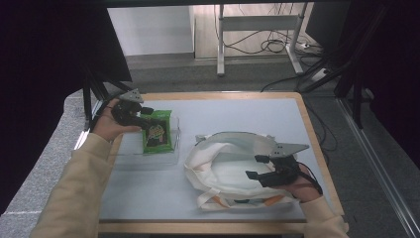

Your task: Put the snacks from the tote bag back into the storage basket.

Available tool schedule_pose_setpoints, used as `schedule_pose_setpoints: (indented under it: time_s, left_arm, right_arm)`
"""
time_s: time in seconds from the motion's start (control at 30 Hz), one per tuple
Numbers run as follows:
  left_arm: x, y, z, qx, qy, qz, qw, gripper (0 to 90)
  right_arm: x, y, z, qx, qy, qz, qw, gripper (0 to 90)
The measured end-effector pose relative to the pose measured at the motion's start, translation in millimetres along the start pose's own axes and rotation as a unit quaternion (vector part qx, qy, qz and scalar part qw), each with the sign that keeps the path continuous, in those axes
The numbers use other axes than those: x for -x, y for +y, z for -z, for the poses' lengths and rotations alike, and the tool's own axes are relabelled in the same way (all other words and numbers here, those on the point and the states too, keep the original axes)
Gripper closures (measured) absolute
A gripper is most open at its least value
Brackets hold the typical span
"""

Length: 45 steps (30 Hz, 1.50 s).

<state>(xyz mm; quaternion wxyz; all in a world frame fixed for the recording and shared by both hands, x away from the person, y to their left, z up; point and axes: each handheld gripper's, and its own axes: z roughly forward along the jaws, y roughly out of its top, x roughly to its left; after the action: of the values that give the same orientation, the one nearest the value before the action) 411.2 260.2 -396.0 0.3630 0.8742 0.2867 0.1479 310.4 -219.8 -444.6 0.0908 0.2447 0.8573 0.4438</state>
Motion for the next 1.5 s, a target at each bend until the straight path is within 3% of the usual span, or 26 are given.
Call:
schedule_pose_setpoints:
  time_s: [0.33, 0.57, 0.63, 0.87, 1.2, 1.4, 1.5]
  left_arm:
    - [26.2, -13.9, 1.6, 0.025, -0.012, 0.029, 0.9992, 43.3]
    - [50.7, -25.4, 5.1, 0.039, -0.006, 0.061, 0.9973, 41.7]
    - [59.2, -28.6, 5.1, 0.039, -0.004, 0.06, 0.9975, 41.1]
    - [87.9, -39.4, 2.0, 0.056, -0.026, 0.058, 0.9964, 38.8]
    - [119.4, -52.8, -6.9, 0.072, -0.046, 0.062, 0.9945, 38.5]
    - [130.7, -58.6, -8.0, 0.073, -0.059, 0.063, 0.9936, 37.7]
    - [132.3, -59.0, -9.2, 0.07, -0.056, 0.061, 0.9941, 37.6]
  right_arm:
    - [-2.3, 2.3, 2.0, 0.006, 0.001, 0.004, 1.0, 31.7]
    - [-6.1, 6.4, 3.7, 0.009, -0.005, 0.007, 0.9999, 31.7]
    - [-7.1, 7.5, 3.4, 0.01, -0.007, 0.007, 0.9999, 31.7]
    - [-6.9, 9.0, 1.4, 0.011, -0.01, 0.003, 0.9999, 31.7]
    - [-3.8, 9.8, 5.5, 0.022, -0.023, -0.007, 0.9995, 31.7]
    - [-4.7, 9.8, 3.3, 0.019, -0.026, -0.008, 0.9995, 31.7]
    - [-5.0, 9.8, 2.7, 0.018, -0.026, -0.008, 0.9995, 31.6]
